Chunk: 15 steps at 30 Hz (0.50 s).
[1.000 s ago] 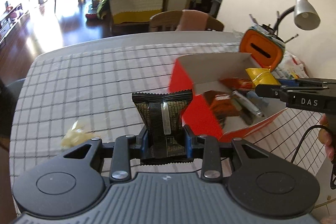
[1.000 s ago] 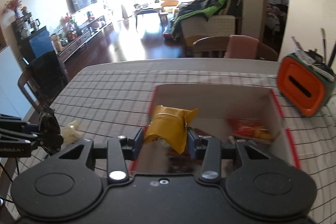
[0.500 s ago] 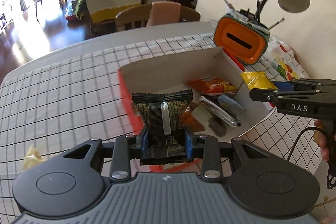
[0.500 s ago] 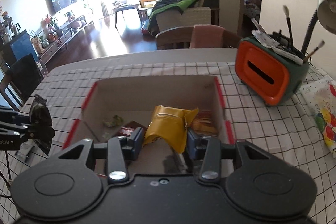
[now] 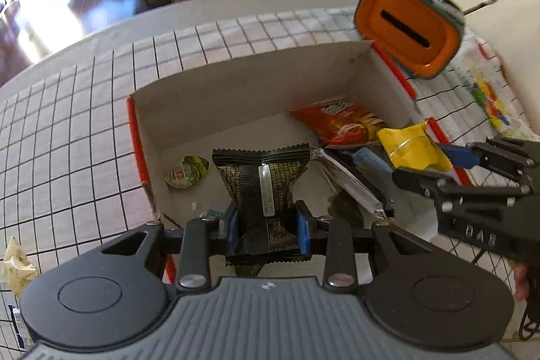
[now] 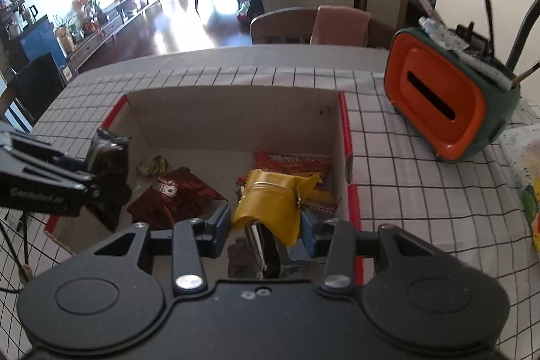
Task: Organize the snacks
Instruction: 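Carry the dark snack and yellow packet over the open red box, then open the left tool to drop the dark snack while the right tool releases the yellow packet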
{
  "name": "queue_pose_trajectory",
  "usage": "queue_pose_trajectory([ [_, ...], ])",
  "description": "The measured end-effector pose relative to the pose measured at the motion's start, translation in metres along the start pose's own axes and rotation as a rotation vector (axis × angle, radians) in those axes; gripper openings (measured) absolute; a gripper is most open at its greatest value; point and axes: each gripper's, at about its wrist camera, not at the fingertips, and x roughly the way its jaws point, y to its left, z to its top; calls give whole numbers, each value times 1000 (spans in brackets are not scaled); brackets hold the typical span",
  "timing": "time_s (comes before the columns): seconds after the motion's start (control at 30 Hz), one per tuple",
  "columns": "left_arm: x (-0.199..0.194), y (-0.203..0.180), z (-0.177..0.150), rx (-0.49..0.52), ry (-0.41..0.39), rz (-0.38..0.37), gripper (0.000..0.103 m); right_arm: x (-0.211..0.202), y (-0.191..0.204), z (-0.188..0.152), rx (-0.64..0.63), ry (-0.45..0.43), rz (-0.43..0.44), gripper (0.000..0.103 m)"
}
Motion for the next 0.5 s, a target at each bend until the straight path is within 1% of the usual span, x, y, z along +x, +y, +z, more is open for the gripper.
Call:
queue_pose_trajectory([
  [0.2,25,4,18,-40,78,22,32,23,4,3,-39,52,1,42],
  [0.37,40,3,25,-51,121,35,33,37,4,4,-43,88,-9,42],
  [0.43,46,2,27,-53,151,35,33,41,5,4,-47,96,-7,42],
  [0.5,50,1,28,-60,160,37,33,42,6,3,-51,101,-10,42],
])
